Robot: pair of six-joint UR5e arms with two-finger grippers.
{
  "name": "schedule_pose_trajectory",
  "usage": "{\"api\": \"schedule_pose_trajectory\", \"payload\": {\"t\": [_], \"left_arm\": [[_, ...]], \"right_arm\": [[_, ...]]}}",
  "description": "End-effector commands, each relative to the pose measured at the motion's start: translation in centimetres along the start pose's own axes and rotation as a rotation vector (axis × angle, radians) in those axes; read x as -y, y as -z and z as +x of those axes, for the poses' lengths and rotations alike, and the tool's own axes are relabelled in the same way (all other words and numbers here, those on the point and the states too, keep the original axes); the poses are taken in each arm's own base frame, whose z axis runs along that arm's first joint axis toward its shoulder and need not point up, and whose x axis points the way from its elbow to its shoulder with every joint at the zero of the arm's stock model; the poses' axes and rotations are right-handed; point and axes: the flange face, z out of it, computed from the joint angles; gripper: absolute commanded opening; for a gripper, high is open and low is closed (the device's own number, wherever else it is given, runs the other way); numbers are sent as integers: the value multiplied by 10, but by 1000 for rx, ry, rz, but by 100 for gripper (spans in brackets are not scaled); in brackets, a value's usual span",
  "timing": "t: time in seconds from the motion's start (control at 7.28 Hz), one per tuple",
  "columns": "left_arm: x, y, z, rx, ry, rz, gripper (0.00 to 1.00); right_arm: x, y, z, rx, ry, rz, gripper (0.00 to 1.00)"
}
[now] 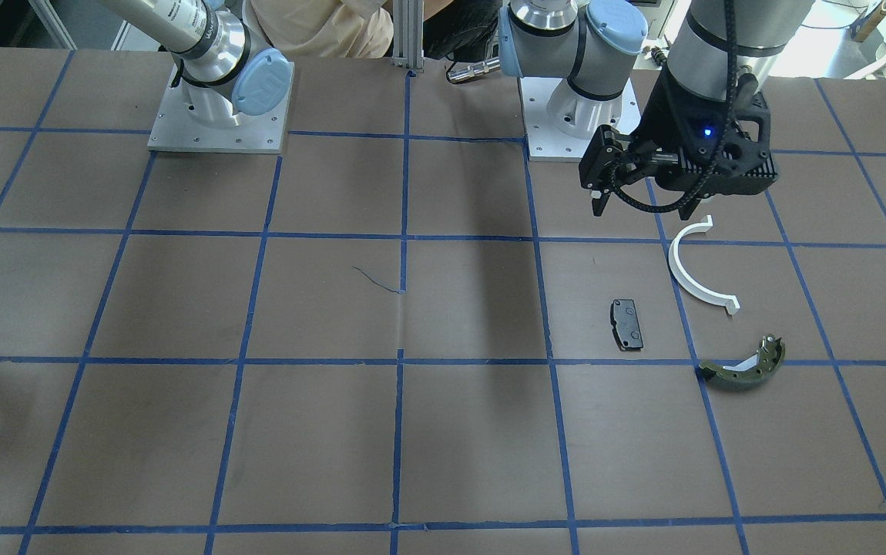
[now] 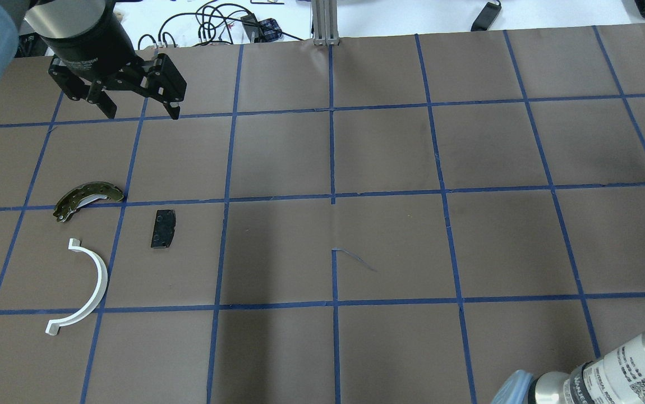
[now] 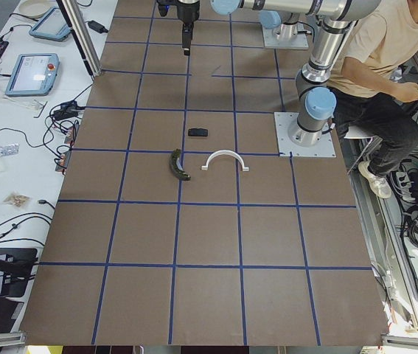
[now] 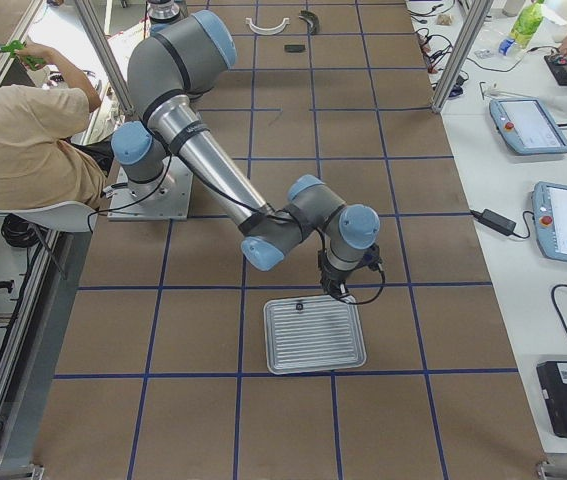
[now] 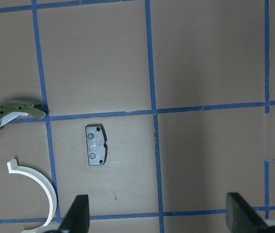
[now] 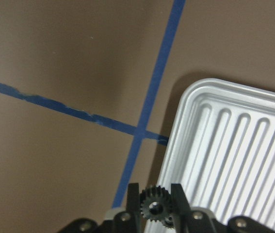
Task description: Place bearing gear from tray to pile
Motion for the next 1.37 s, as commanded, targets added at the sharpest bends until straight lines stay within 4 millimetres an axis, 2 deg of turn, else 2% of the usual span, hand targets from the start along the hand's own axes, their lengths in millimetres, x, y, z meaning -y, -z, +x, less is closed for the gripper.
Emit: {"api": "schedule_pose_trajectory", "payload": {"t": [0.0, 0.41, 0.55, 0.69, 1.1, 1.24], "left_arm": [[0, 0, 0, 0, -1, -1, 100], [0, 1, -1, 0, 0, 4, 100], [0, 1, 0, 0, -3, 4, 100], [1, 1, 0, 0, -1, 2, 100], [0, 1, -1, 0, -1, 4, 100], [0, 1, -1, 0, -1, 4, 100]], "right_arm": [[50, 30, -74, 10, -59, -4, 0], [114, 35, -195, 68, -231, 21, 0], [134, 39, -255, 64, -252, 17, 0], [145, 38, -314, 61, -280, 2, 0], [177, 22, -496, 58, -437, 53, 0], [177, 12, -543, 56, -457, 42, 0]]}}
